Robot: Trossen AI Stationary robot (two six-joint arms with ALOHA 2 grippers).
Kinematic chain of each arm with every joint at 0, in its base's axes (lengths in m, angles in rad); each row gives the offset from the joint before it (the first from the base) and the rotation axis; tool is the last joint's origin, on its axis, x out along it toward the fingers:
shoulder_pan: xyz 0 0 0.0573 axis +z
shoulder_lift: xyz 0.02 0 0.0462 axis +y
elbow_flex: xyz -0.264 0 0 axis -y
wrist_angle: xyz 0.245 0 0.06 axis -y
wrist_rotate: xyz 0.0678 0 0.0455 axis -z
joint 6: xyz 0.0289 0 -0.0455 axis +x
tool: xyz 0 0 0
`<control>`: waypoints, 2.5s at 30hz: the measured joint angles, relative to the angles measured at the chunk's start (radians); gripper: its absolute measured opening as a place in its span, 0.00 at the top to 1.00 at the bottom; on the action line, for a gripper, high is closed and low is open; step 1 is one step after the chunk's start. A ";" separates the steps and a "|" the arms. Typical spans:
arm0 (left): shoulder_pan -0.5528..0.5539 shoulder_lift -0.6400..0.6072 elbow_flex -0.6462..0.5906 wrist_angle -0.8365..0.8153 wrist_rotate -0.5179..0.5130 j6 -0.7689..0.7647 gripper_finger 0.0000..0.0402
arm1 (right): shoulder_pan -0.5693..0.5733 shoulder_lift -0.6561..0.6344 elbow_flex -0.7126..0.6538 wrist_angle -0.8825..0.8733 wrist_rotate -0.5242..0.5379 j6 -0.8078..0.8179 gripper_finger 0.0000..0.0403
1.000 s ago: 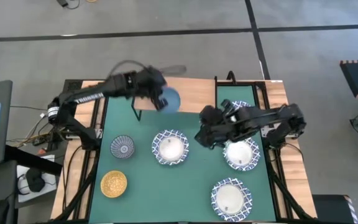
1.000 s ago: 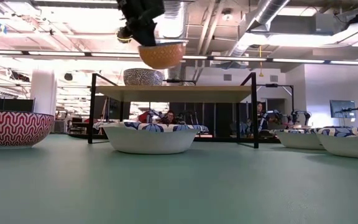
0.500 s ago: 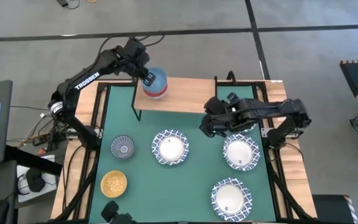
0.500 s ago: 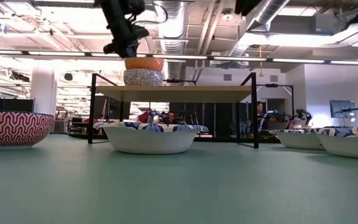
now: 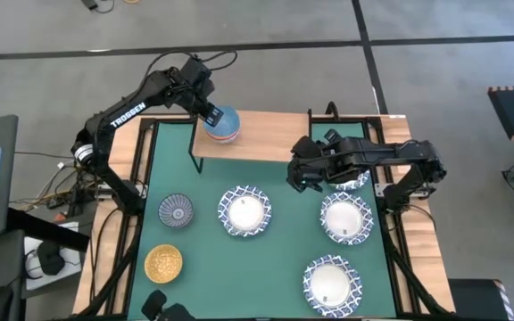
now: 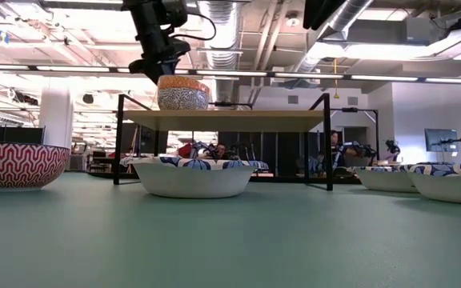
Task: Place and stack bowls onto a shelf
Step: Stack the light blue patterned bowl on top of the red patterned bowl on the shelf, then stack the blue patterned bowl on top of the light blue patterned bowl on the shelf
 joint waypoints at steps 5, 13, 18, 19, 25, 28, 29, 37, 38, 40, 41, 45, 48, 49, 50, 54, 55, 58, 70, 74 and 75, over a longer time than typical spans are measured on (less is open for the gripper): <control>-0.005 -0.004 0.000 -0.043 -0.076 -0.005 0.69 | 0.001 0.000 0.000 0.000 -0.006 0.000 0.61; -0.030 -0.021 0.000 -0.060 -0.105 -0.024 0.69 | 0.001 0.000 0.000 0.013 -0.006 0.000 0.61; -0.075 -0.082 0.037 -0.084 -0.136 -0.039 0.69 | 0.001 0.000 0.000 0.089 -0.018 -0.024 0.61; -0.084 -0.096 0.050 -0.097 -0.143 -0.041 0.69 | 0.000 0.000 0.000 0.118 -0.029 -0.033 0.61; -0.174 -0.229 0.081 -0.166 -0.131 -0.044 0.69 | -0.007 0.028 0.000 0.314 -0.117 -0.066 0.61; -0.256 -0.294 0.077 -0.214 -0.135 -0.053 0.69 | -0.007 0.064 0.001 0.423 -0.171 -0.068 0.61; -0.290 -0.317 0.061 -0.218 -0.141 -0.063 0.69 | -0.007 0.081 0.000 0.446 -0.190 -0.069 0.61; -0.563 -0.534 -0.281 -0.213 -0.156 -0.292 0.69 | 0.018 0.258 0.000 0.793 -0.400 -0.041 0.61; -0.608 -0.560 -0.331 -0.206 -0.143 -0.338 0.69 | 0.023 0.293 0.000 0.817 -0.403 -0.038 0.61; -0.688 -0.610 -0.426 -0.204 -0.130 -0.411 0.69 | 0.035 0.332 0.001 0.914 -0.414 -0.011 0.61; -0.731 -0.623 -0.468 -0.204 -0.130 -0.450 0.69 | 0.039 0.356 0.000 0.939 -0.418 0.000 0.61; -0.868 -0.681 -0.600 -0.216 -0.127 -0.654 0.69 | 0.033 0.469 0.002 1.139 -0.427 0.033 0.61; -0.942 -0.704 -0.659 -0.253 -0.128 -0.804 0.70 | 0.015 0.566 0.028 1.267 -0.455 0.054 0.61; -0.959 -0.699 -0.674 -0.266 -0.128 -0.847 0.71 | 0.008 0.592 0.044 1.267 -0.459 0.061 0.61; -0.973 -0.701 -0.686 -0.266 -0.137 -0.880 0.72 | -0.001 0.618 0.062 1.269 -0.460 0.065 0.61; -1.001 -0.690 -0.732 -0.331 -0.179 -0.969 0.74 | -0.032 0.710 0.147 1.304 -0.470 0.068 0.61; -1.001 -0.687 -0.743 -0.333 -0.187 -0.983 0.74 | -0.038 0.739 0.172 1.333 -0.481 0.068 0.61; -0.997 -0.666 -0.794 -0.326 -0.184 -1.014 0.76 | -0.056 0.810 0.239 1.333 -0.521 0.067 0.60; -0.996 -0.651 -0.934 -0.283 -0.134 -1.107 0.76 | -0.101 0.936 0.348 1.321 -0.569 0.092 0.39; -0.996 -0.649 -0.934 -0.282 -0.135 -1.113 0.76 | -0.106 0.961 0.349 1.311 -0.581 0.095 0.39; -0.996 -0.648 -0.934 -0.281 -0.135 -1.111 0.76 | -0.106 0.962 0.349 1.296 -0.586 0.094 0.39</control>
